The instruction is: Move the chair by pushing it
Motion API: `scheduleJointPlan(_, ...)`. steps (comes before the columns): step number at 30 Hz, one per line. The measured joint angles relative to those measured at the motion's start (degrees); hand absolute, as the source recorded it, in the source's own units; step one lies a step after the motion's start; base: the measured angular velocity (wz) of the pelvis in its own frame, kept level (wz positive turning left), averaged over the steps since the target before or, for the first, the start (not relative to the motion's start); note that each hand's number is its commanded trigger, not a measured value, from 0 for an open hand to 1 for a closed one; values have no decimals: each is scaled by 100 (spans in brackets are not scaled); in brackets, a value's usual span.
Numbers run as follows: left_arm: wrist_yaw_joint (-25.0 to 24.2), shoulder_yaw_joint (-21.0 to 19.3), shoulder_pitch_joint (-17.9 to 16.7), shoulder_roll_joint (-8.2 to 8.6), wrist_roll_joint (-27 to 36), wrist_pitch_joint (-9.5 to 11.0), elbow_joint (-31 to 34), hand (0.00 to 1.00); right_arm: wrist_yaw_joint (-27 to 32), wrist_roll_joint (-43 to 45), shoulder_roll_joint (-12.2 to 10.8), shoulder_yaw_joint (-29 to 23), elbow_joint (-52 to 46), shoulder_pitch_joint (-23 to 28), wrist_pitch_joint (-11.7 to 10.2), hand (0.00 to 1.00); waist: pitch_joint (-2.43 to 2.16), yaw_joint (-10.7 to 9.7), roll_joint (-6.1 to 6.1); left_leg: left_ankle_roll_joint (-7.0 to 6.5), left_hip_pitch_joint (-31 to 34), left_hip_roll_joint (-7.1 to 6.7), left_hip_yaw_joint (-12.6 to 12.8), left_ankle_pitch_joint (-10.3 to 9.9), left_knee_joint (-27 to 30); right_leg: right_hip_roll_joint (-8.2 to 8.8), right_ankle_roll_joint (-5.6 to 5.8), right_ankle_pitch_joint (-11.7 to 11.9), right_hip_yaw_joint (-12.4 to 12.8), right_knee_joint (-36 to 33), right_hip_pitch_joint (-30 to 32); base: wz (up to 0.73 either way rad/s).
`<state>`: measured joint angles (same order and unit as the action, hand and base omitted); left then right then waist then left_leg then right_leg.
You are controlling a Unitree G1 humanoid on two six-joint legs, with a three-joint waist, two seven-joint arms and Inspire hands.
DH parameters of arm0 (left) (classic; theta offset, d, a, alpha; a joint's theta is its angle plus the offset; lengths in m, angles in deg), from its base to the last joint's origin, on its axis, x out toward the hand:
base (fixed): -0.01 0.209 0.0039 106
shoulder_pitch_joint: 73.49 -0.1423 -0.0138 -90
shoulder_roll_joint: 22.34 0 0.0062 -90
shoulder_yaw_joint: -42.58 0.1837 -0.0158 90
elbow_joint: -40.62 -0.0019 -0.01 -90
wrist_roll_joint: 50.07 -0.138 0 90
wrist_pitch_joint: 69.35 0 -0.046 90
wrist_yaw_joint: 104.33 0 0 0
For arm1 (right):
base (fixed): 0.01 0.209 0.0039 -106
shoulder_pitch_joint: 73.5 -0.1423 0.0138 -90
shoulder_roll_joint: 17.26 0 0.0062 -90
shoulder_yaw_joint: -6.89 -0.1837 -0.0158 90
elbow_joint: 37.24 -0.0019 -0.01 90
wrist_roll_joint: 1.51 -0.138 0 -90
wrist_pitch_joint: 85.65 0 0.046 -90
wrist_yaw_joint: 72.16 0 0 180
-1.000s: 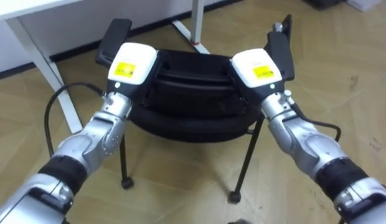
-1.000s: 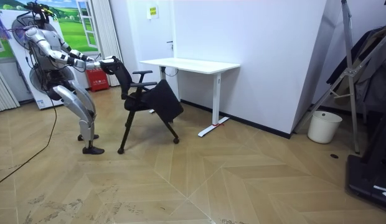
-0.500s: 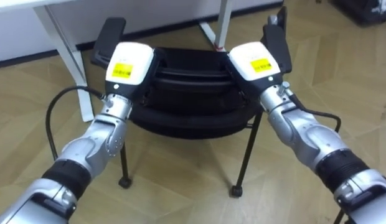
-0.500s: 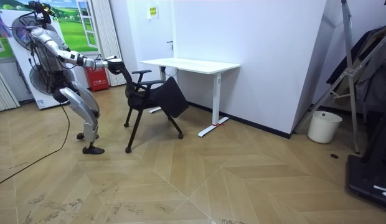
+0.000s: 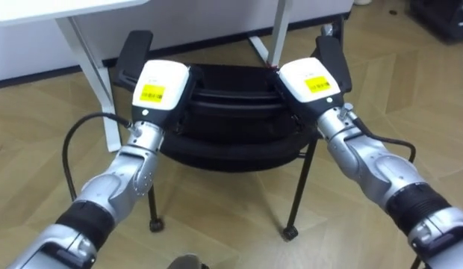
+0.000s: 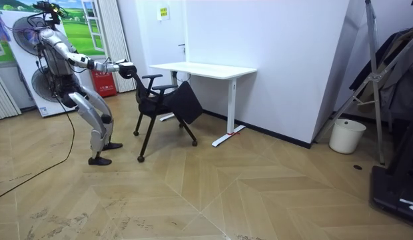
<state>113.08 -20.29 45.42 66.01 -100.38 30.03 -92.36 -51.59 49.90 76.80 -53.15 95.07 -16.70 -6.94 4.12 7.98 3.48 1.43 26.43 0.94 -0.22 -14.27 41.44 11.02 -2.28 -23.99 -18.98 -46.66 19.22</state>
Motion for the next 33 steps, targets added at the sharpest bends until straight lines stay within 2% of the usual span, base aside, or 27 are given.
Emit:
scheduleJointPlan(3,-2,-3,-1,-32,12,-30,59,100,1,-12,-1,0,-41,-9,17,100,-18,18,24,-48,-16,-57,-3,-10,-17,45,14,-5,-8,29,-22,6)
scheduleJointPlan(7,-5,-37,-62,-92,-15,-46,174,100,1,-11,-54,1,-63,-17,57,100,-67,65,104,-91,-18,-105,19,-82,-37,80,77,-38,23,73,-39,0)
scheduleJointPlan(9,-35,-194,-192,-99,-222,-36,336,100,1,-9,-58,-5,-149,41,66,100,-105,71,159,-116,-23,-135,28,-140,-41,100,123,-62,44,94,-39,0)
scheduleJointPlan(11,-44,-265,-383,-75,-355,-31,444,100,7,10,-67,-1,-166,165,48,100,-114,93,197,-233,-219,-197,92,-256,-135,133,226,-70,72,178,-239,-3)
scheduleJointPlan(12,-54,-257,-419,-74,-360,-29,461,100,14,6,-69,5,-161,204,43,100,-119,120,206,-251,-288,-204,127,-278,-169,132,249,-63,88,205,-290,-14)
scheduleJointPlan(13,-64,-255,-483,-80,-379,-17,466,100,50,7,-69,15,-153,258,15,100,-127,197,243,-302,-387,-175,192,-331,-208,165,277,-52,165,109,-328,-7)
scheduleJointPlan(15,-77,-257,-517,-87,-386,15,466,100,95,-3,-91,14,-132,307,11,100,-114,199,265,-340,-441,-195,255,-490,-9,301,430,41,299,-487,-199,4)
scheduleJointPlan(17,-69,-282,-471,-151,-448,103,405,100,156,-4,-233,15,23,309,16,100,-111,263,258,-299,-509,-164,173,-819,354,321,532,154,340,-1032,-122,-3)
scheduleJointPlan(19,-49,-290,-444,-183,-453,171,355,100,240,-14,-266,12,49,306,23,100,-81,313,232,-279,-501,-135,115,-963,534,400,476,310,346,-1391,15,-3)
scheduleJointPlan(20,-46,-291,-385,-195,-455,187,331,100,297,-14,-296,12,70,307,47,100,-74,320,187,-272,-502,-98,63,-1036,621,380,394,467,390,-1542,77,5)
scheduleJointPlan(22,-9,-290,-327,-235,-457,240,284,100,331,-41,-317,26,78,284,69,100,-63,361,119,-261,-503,-7,2,-1076,644,282,349,665,406,-1584,120,2)
scheduleJointPlan(24,28,-293,-250,-239,-454,253,269,100,373,-64,-341,33,81,215,99,100,-33,371,47,-271,-515,58,-67,-1075,659,171,368,844,466,-1638,226,0)
scheduleJointPlan(25,29,-301,-214,-244,-442,254,234,100,408,-64,-361,50,115,180,128,100,-14,404,1,-277,-542,70,-158,-1105,644,53,428,753,539,-1663,327,-20)
scheduleJointPlan(26,45,-334,-211,-246,-441,263,224,100,428,-63,-364,74,121,135,133,100,-10,530,-14,-262,-577,79,-189,-1117,572,-94,430,486,669,-1488,526,-27)
scheduleJointPlan(27,79,-342,-211,-249,-442,277,192,100,424,-63,-365,97,122,97,138,100,4,568,-34,-254,-602,81,-217,-1118,540,-124,409,421,674,-1340,625,-22)
scheduleJointPlan(28,141,-335,-205,-242,-442,305,126,100,424,-60,-365,139,129,51,146,100,11,595,-43,-215,-645,82,-264,-1108,459,-119,402,398,632,-906,820,17)
scheduleJointPlan(30,163,-384,-210,-211,-440,304,72,100,408,-35,-386,141,132,47,161,100,0,577,-20,-131,-729,84,-378,-1116,370,-115,343,524,661,-33,965,44)
scheduleJointPlan(31,177,-418,-232,-213,-441,303,61,100,352,-25,-413,141,134,37,170,100,7,550,24,-26,-809,80,-490,-1175,368,-115,332,749,758,438,987,55)
scheduleJointPlan(32,183,-439,-291,-219,-438,290,82,100,278,-19,-446,140,129,41,180,100,-90,550,115,141,-816,145,-553,-1247,427,-164,289,854,715,389,943,50)
scheduleJointPlan(33,183,-447,-303,-226,-436,264,124,100,236,-20,-445,137,111,18,180,100,-96,554,111,230,-830,172,-580,-1273,462,-231,194,911,697,354,922,41)
